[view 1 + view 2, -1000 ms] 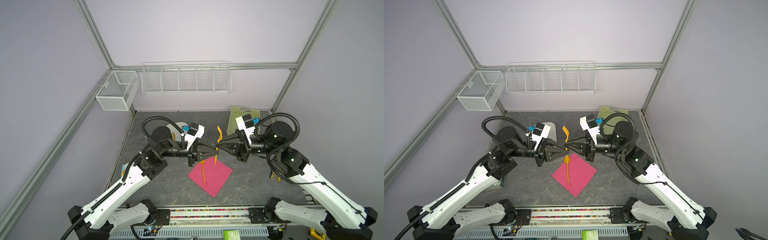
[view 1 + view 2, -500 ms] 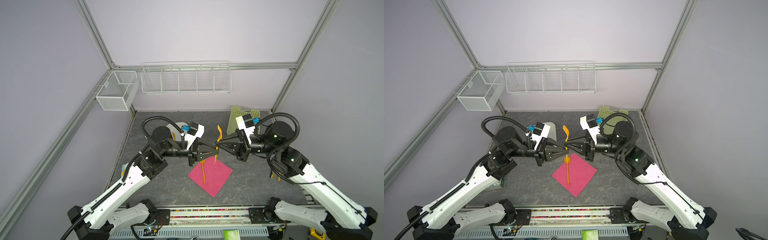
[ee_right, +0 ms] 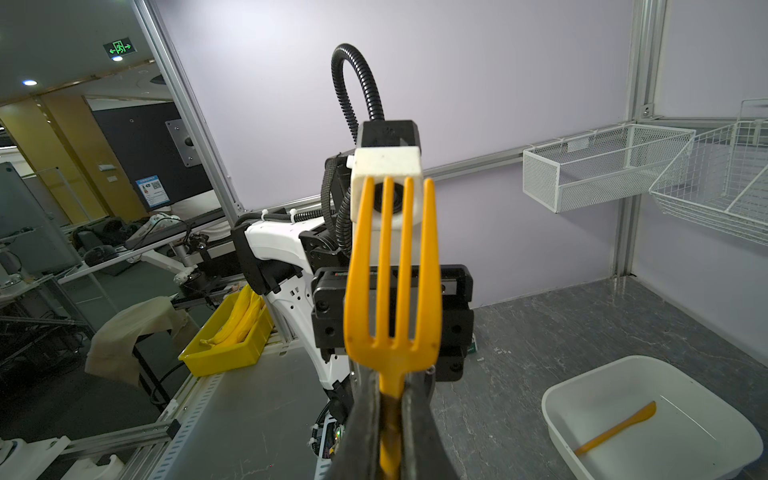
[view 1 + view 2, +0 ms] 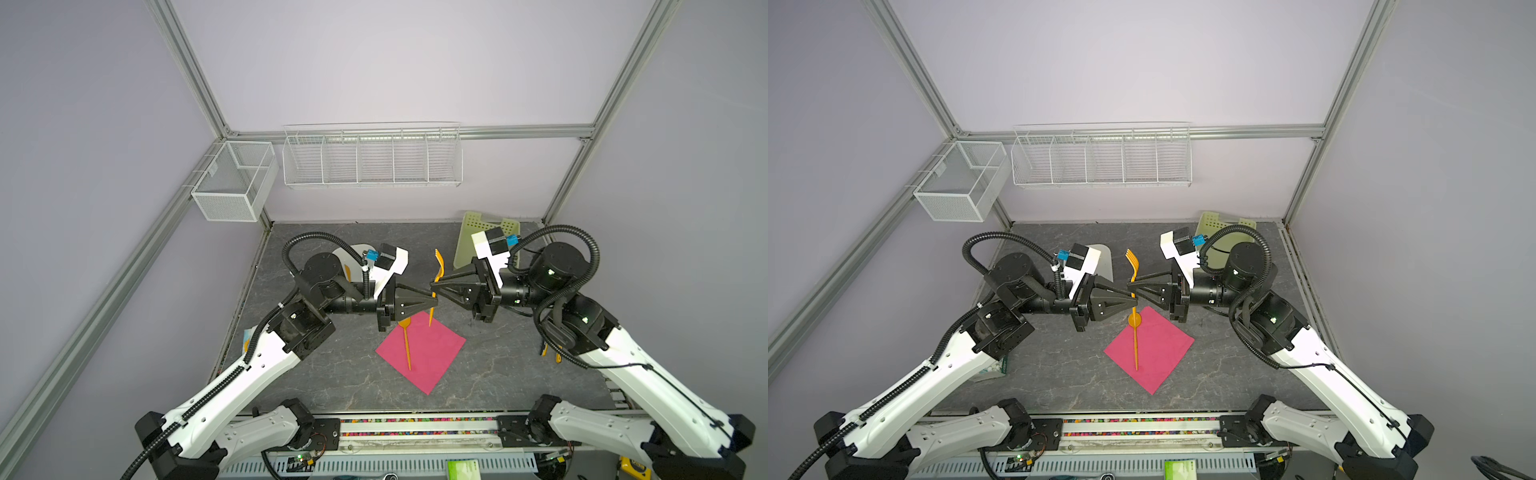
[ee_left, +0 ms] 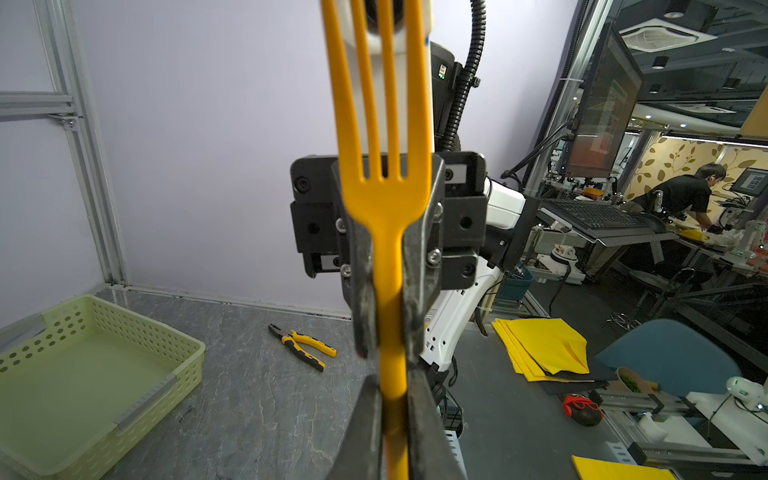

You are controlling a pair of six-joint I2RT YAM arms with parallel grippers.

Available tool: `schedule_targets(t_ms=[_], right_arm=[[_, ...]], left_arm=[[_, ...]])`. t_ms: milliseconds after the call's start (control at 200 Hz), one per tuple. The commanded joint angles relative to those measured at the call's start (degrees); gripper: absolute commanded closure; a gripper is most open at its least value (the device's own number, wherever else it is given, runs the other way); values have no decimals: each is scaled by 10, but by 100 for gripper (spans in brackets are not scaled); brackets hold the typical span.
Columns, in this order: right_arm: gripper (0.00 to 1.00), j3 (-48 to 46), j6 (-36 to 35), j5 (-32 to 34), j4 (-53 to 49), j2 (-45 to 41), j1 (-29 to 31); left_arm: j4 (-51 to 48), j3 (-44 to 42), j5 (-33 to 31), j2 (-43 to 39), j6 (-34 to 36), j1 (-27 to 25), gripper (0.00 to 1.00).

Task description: Place the utensils on the paper napkin and roll it up

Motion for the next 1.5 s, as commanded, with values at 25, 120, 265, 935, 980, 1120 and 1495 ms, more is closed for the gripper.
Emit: schedule_targets(t_ms=[25, 120, 265, 935, 980, 1120, 1495], right_arm=[[93, 9, -10, 7, -11, -3, 4], [93, 9, -10, 8, -11, -3, 3], [93, 9, -11, 11, -14, -5, 3], [66, 10, -89, 117, -159, -81, -14], [66, 9, -91, 144, -175, -89, -21], [67, 7, -94, 199, -225, -99, -60], [67, 5, -81, 245, -345, -56, -192]], left_arm=[[10, 21, 1, -8, 14, -4, 92], [6, 23, 2, -9, 16, -4, 96], [-1, 27, 2, -9, 21, -4, 99], [-85, 37, -108, 0, 46, -4, 100], [-90, 37, -132, 4, 38, -3, 100], [-125, 43, -220, 18, 31, -17, 100], [-198, 70, -433, 95, -48, -78, 100]])
